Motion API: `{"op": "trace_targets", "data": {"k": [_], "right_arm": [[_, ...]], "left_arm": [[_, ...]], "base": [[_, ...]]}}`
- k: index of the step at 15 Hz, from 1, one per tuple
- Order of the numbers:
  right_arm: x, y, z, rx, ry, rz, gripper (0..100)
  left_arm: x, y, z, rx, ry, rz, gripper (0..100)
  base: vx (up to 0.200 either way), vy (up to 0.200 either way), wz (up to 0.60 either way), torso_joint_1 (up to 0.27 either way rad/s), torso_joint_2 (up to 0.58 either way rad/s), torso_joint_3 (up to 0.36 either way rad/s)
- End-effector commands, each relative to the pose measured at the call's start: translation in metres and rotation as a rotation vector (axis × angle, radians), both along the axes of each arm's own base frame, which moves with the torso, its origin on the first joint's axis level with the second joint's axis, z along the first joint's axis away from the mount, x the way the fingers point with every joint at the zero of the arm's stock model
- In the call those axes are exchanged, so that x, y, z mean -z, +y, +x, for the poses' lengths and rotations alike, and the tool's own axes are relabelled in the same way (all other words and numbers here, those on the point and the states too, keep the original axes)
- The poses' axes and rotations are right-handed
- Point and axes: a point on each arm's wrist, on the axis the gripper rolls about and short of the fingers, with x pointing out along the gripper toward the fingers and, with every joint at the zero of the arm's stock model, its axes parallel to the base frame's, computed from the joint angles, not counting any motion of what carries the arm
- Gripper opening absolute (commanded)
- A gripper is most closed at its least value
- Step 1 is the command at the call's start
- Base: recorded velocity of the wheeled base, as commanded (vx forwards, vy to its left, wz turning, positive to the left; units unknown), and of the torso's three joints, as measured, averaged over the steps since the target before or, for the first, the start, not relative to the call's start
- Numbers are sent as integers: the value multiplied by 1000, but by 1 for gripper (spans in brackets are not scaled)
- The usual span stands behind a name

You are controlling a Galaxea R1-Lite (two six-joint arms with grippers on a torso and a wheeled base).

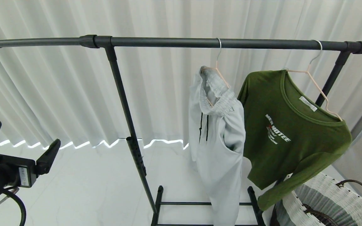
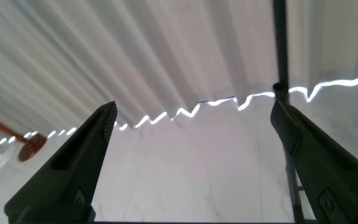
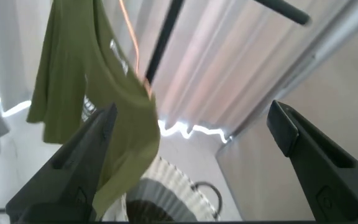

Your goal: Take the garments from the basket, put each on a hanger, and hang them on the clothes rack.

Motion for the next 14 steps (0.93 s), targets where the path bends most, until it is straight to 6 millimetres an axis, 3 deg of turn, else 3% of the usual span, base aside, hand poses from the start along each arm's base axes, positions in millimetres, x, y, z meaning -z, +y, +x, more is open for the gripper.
{"op": "trace_targets", "data": {"k": [1, 4, 6, 8, 9, 11, 14], "right_arm": [[8, -5, -23, 7, -39, 7, 100], [29, -13, -47, 58, -7, -4, 100], [46, -17, -66, 90, 46, -11, 100], [75, -21, -90, 144, 125, -21, 100], [99, -22, -110, 201, 174, -25, 100], [133, -23, -139, 215, 199, -22, 100], [164, -22, -139, 234, 166, 59, 100]], "left_arm": [[-1, 9, -12, -64, -39, -7, 100], [14, 25, -32, -211, -36, -4, 100], [28, 31, -48, -288, -33, -2, 100], [43, 34, -65, -386, -28, -2, 100], [54, 32, -77, -415, -35, -8, 100], [63, 26, -102, -335, -85, -8, 100], [99, 17, -143, -184, -131, -16, 100]], "base": [[-200, 0, 0, -2, 7, 2], [-200, 0, 0, 1, 2, 1], [0, 0, 0, 0, 0, 0], [0, 0, 0, 0, 0, 0], [0, 0, 0, 0, 0, 0], [0, 0, 0, 0, 0, 0], [0, 0, 0, 0, 0, 0]]}}
